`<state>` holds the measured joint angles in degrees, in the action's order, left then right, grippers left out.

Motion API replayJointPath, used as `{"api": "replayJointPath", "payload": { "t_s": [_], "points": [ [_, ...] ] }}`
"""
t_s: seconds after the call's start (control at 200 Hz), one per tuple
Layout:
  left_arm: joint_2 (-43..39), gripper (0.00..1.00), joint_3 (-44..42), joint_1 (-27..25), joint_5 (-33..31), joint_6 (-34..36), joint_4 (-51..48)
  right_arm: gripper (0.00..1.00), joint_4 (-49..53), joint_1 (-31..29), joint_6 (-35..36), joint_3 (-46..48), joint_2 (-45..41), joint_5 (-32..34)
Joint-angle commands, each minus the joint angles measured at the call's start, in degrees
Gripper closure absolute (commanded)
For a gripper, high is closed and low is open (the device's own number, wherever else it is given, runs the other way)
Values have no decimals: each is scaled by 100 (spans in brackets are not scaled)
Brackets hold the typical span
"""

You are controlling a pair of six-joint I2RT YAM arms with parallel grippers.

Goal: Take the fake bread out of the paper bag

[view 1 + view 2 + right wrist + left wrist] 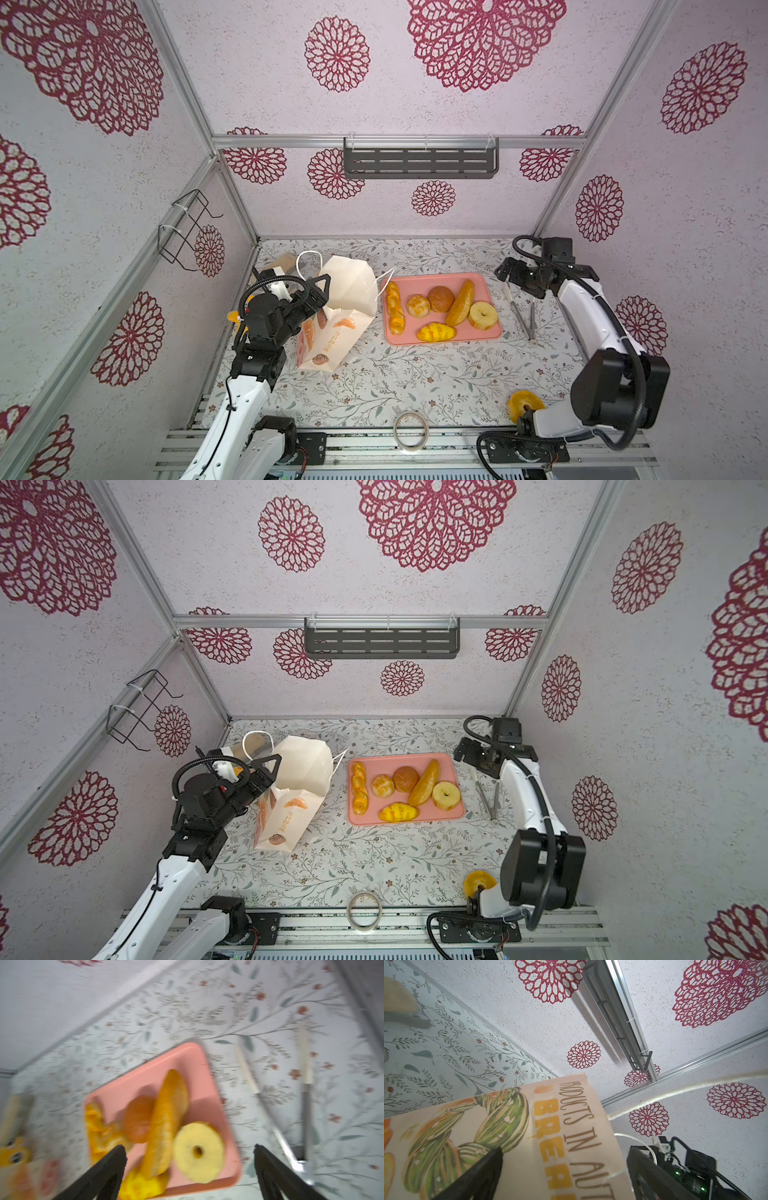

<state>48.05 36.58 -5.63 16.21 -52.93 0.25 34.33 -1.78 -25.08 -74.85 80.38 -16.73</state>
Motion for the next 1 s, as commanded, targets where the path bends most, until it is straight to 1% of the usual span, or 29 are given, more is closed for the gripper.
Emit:
{"api": "replayJointPath", "payload": {
  "t_s": [0.0,0.075,0.155,0.205,0.26,0.305,0.355,0.435,0.525,0.766,0.916,0.996],
  "points": [
    [-24,3,51,-17,36,137,120,5,-128,-1421,-1636,-320,-638,-668],
    [-41,3,69,-19,24,176,83,6,-256,-2391,-2039,-476,-638,-298],
    [-46,3,97,-17,14,183,63,9,-425,-3161,-2455,-494,-613,80],
    [-59,3,104,-17,31,198,45,10,-462,-3530,-2665,-562,-546,279],
    [-50,3,113,-17,45,186,50,10,-253,-3971,-2693,-768,-386,621],
    [-42,3,121,-25,44,194,53,10,-50,-4223,-2736,-925,-211,865],
    [-33,3,126,-26,46,195,71,9,-62,-4430,-2832,-914,-120,1013],
    [-31,3,104,-26,33,179,114,10,-371,-4602,-3103,-681,-59,1160],
    [-33,3,95,-26,40,164,134,12,-853,-4655,-3237,-500,47,1051],
    [-50,3,43,-26,89,143,140,20,-742,-4909,-3153,-1202,770,993],
    [-85,3,-10,-35,76,83,195,27,-1094,-4998,-3276,-1199,961,910],
    [-103,3,-19,-39,76,64,212,30,-992,-5025,-3274,-1315,1111,915]
  ]
}}
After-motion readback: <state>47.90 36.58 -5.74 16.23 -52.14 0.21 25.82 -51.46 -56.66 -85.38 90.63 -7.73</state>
